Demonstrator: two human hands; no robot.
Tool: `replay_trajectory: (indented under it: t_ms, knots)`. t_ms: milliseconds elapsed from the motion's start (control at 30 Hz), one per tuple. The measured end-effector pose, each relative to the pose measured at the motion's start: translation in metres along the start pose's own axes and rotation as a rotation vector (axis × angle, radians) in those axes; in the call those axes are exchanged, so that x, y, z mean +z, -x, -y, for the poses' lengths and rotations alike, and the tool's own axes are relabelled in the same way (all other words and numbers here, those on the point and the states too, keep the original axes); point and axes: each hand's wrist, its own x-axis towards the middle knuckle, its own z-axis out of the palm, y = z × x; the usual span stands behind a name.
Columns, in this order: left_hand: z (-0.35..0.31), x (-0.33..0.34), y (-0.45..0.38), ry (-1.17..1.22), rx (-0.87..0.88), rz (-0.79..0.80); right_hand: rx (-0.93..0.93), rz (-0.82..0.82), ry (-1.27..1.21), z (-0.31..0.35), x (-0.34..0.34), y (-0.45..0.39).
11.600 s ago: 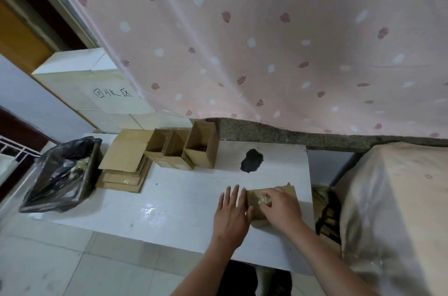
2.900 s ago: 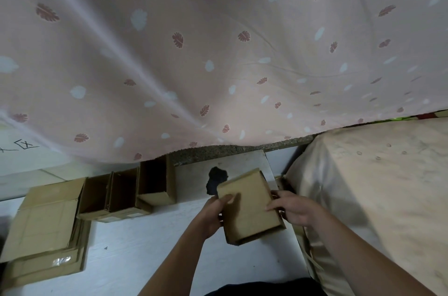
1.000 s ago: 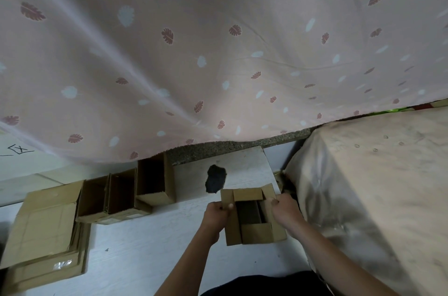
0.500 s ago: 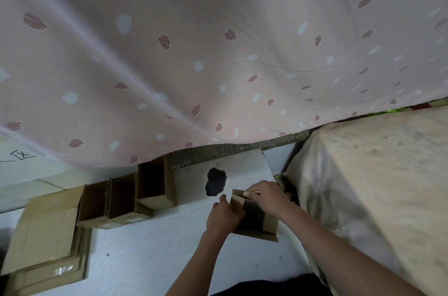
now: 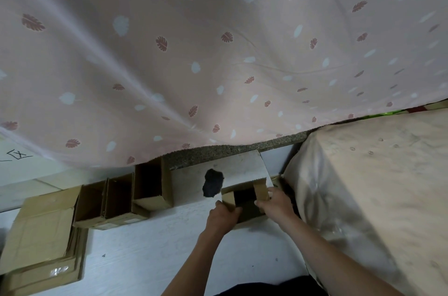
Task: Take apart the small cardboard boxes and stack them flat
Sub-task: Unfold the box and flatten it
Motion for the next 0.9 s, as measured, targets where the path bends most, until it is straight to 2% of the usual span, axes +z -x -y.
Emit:
replay_trajectory:
  t_ms: [100,200,333,467,633,767,900]
  knots:
    - [-0.004,0.000,-0.002,0.013,0.002,-0.043,0.017,0.076,0.174,0.002,-0.003,-0.005]
    - [-0.011,-0.001,-0.005,0.018,-0.020,-0.059,0.028,0.072,0.311,0.010,-0.005,-0.007]
    - [-0.013,-0.001,-0.007,0.001,0.022,-0.029,0.058,0.060,0.334,0.012,-0.001,-0.009]
    - [-0.008,-0.014,-0.005,0.088,0.012,-0.010,0.110,0.082,0.016,0.007,-0.007,-0.018]
    - [0.009,-0.028,0.000,0.397,-0.011,0.158,0.285,0.049,-0.505,0.005,-0.019,-0.025]
    - [0.008,-0.033,-0.001,0.420,-0.001,0.161,0.312,0.138,-0.682,0.009,-0.025,-0.025]
    - [0.015,-0.034,0.001,0.277,0.233,0.114,0.319,0.188,-0.816,0.005,-0.029,-0.025]
